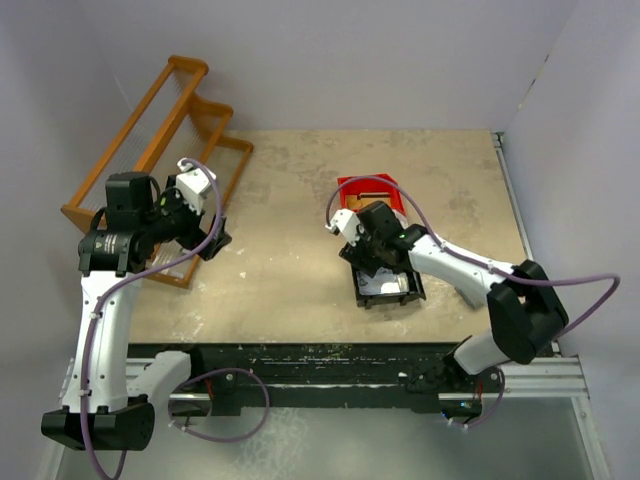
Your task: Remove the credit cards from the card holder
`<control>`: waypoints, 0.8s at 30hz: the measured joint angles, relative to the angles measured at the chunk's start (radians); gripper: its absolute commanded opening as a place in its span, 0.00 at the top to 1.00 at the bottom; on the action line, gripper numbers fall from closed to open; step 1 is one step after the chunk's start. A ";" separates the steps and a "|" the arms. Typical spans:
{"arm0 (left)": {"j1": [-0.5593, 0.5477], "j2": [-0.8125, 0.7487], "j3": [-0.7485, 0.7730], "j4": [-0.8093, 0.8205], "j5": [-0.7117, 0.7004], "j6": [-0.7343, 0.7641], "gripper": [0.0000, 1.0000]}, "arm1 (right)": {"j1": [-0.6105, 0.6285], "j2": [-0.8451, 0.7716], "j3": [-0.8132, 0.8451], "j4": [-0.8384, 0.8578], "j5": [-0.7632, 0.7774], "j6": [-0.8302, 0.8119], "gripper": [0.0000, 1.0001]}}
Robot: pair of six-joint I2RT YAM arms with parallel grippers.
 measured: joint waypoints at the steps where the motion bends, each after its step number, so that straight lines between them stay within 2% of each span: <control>1: 0.000 0.000 0.000 -0.003 0.000 0.000 0.01 | 0.002 0.011 0.000 0.003 0.000 -0.004 0.40; 8: 0.000 -0.001 0.000 -0.012 0.000 0.001 0.01 | 0.008 0.104 0.072 0.021 -0.010 -0.038 0.78; 17: 0.000 -0.028 0.006 -0.023 0.000 0.002 0.01 | 0.028 0.166 0.141 0.039 -0.032 0.095 0.83; 22: 0.000 -0.029 0.006 -0.032 0.000 0.002 0.01 | 0.058 0.267 0.246 0.068 -0.007 0.238 0.94; 24: 0.000 -0.032 0.006 -0.035 0.000 0.002 0.01 | 0.064 0.342 0.338 0.059 0.027 0.319 0.98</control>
